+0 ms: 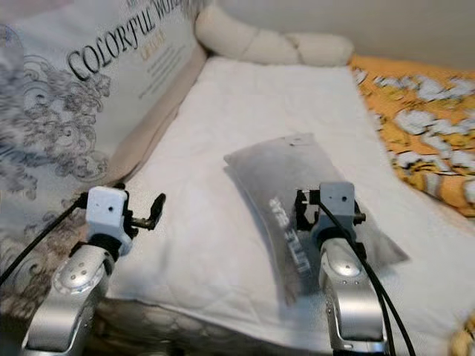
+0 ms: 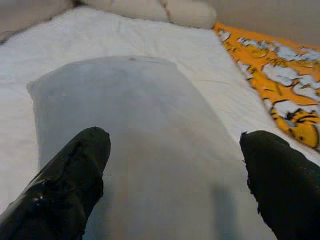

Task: Clean up the room

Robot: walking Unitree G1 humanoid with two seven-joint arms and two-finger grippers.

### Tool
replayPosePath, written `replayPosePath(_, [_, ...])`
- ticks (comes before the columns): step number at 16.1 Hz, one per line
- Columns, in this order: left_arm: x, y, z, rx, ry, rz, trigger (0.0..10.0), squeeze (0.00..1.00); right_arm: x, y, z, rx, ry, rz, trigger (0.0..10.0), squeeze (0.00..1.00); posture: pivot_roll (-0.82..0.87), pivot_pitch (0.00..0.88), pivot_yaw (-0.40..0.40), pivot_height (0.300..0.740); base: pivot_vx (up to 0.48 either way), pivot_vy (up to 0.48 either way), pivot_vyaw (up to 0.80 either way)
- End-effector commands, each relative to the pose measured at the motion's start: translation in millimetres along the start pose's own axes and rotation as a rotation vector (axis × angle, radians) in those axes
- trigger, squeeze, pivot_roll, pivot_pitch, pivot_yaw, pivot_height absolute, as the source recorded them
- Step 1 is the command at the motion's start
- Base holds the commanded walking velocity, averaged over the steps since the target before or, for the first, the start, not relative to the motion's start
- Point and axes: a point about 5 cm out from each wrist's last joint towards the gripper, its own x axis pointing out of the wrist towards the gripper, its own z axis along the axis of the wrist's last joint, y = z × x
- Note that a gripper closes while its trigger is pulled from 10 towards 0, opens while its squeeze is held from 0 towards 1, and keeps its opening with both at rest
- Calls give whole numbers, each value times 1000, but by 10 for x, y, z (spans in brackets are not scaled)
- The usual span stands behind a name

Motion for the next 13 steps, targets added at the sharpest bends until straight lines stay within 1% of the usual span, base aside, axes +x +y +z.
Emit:
replayPosePath(1, [13,25,43,12,-9,9,10000,0,-7,-18,-28,-2,11,-9,10000,0,25,0,-6,740,0,0,0])
replayPosePath(7, [50,11,65,28,-13,-1,10000,0,1,-36,-56,7,26,-22,10000,0,24,0,-2,740,0,0,0])
replayPosePath(9, [59,18,85,19,-24,-5,10000,0,0,-35,-54,9,24,-23,10000,0,23,0,1,740,0,0,0])
replayPosePath(10, [58,20,86,15,-24,-6,10000,0,0,-34,-55,18,23,-25,10000,0,23,0,1,740,259,0,0])
replayPosePath(11, [57,20,86,15,-23,-8,10000,0,1,-37,-57,34,26,-26,10000,0,24,0,1,740,289,0,-594])
replayPosePath(13, [58,22,85,16,-21,-11,10000,0,1,-40,-53,37,24,-27,10000,0,24,0,1,740,304,0,-784])
